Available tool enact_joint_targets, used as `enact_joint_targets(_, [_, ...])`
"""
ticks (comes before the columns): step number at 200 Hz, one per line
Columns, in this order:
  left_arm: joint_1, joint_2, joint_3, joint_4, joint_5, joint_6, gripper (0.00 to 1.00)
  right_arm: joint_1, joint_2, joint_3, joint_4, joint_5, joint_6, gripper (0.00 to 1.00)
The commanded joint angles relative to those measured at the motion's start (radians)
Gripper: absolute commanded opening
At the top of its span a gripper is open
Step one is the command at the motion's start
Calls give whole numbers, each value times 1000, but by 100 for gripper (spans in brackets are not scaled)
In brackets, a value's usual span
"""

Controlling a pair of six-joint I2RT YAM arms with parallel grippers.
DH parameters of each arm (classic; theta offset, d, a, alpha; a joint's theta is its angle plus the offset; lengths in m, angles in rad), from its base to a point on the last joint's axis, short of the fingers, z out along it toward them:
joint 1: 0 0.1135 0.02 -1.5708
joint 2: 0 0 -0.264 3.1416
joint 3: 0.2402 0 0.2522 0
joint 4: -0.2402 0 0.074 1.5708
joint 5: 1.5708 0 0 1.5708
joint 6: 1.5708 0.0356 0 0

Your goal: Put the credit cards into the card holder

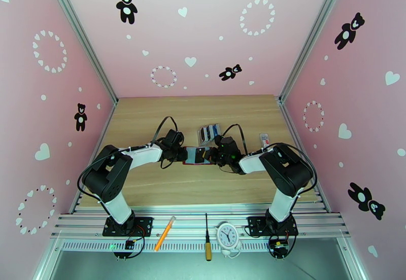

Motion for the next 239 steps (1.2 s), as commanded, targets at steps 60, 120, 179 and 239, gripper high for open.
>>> enact_joint_targets(60, [-21,-1,-36,-41,33,-14,24,5,47,23,-14,24,14,0])
enact_joint_targets(120, [-21,0,-37,-40,33,-12,24,5,46,42,-35,12,5,0])
enact_joint_targets(179, [-21,0,-37,-40,33,-17,24,23,53,54,-59,-19,-11,0])
enact_joint_targets(239, [-21,-5,-38,-42,27,-17,24,34,68,64,-79,-30,-17,0])
